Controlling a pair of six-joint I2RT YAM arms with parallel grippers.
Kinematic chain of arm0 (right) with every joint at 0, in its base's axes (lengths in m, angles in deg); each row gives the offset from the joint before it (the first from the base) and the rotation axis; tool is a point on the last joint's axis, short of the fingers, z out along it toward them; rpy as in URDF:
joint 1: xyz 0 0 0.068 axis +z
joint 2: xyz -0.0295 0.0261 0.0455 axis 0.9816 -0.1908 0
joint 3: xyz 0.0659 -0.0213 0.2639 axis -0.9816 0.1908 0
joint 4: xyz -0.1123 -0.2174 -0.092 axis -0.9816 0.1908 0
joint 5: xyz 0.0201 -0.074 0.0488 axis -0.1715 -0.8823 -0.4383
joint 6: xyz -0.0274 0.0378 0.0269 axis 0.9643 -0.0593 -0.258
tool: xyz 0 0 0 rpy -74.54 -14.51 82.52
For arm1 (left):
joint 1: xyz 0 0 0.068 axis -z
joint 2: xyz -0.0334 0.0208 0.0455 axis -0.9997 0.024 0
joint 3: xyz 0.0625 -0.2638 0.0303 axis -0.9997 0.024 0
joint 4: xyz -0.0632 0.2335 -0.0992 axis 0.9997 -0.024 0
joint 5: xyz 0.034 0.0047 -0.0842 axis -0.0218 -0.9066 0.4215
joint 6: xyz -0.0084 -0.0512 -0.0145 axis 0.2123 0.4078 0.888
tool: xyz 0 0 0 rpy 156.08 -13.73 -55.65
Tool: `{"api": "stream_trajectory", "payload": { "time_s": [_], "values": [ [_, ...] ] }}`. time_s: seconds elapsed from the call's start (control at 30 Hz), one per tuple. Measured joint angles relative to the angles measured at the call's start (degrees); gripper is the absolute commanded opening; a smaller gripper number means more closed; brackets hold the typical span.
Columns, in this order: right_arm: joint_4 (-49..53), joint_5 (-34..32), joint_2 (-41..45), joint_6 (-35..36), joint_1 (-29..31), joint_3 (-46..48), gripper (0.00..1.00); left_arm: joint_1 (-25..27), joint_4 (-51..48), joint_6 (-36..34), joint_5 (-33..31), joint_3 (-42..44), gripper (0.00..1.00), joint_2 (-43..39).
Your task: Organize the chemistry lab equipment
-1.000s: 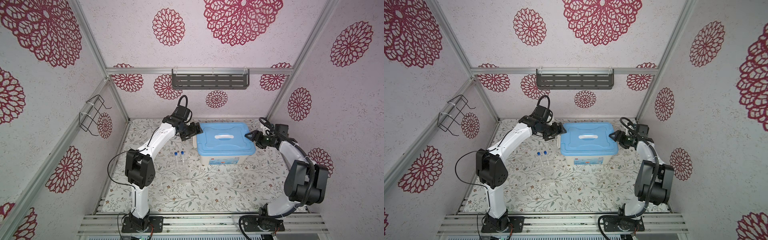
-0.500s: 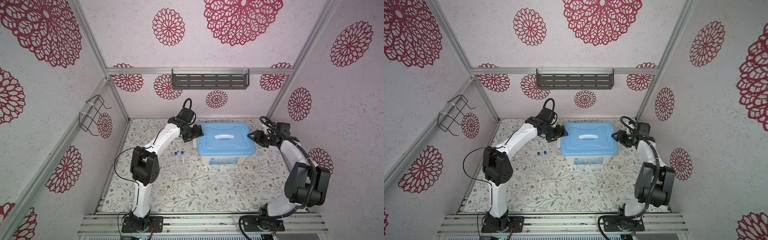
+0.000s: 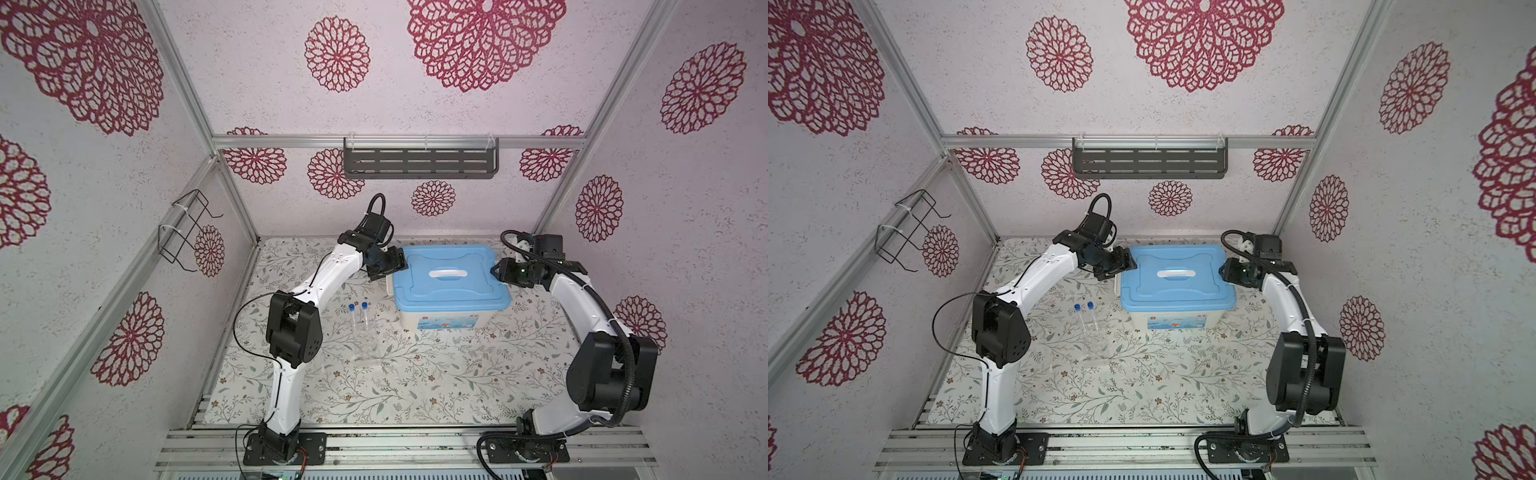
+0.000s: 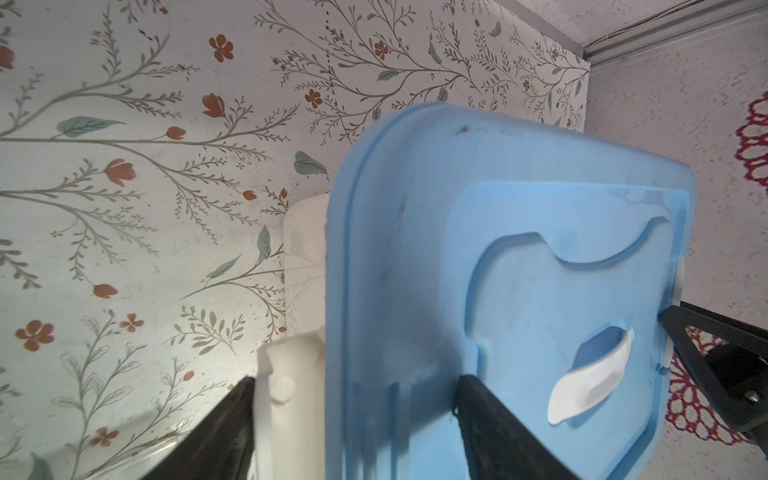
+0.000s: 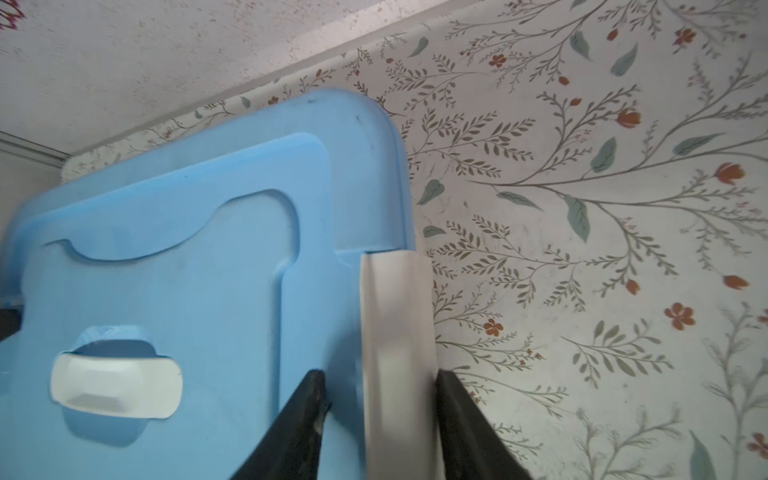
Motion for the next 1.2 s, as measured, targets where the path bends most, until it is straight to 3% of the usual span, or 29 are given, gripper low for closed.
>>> {"api": "stream_trajectory", "payload": {
  "time_s": [0.2, 0.37, 0.6, 1.03, 1.2],
  "values": [
    [2.82, -8.24, 0.0, 0.9, 3.19, -2.1, 0.42, 0.15, -0.04, -0.26, -0.94, 0.0, 0.77, -0.04],
    [4.48, -11.52, 0.0, 0.87, 4.26, -2.91, 0.42, -0.13, -0.63, -0.52, -1.05, 0.0, 0.83, -0.28],
    [5.79, -11.8, 0.02, 0.87, 4.39, -3.41, 0.42, -1.62, -0.61, -0.04, -0.26, 3.26, 0.84, -5.07],
    [6.6, -11.28, -0.09, 0.87, 4.37, -3.87, 0.43, -3.28, 9.68, 7.74, 11.82, 14.58, 0.85, -6.97],
    [6.21, -10.97, -0.09, 0.87, 4.33, -3.69, 0.43, -3.3, 13.88, 9.92, 14.84, 16.46, 0.8, -6.97]
  ]
}}
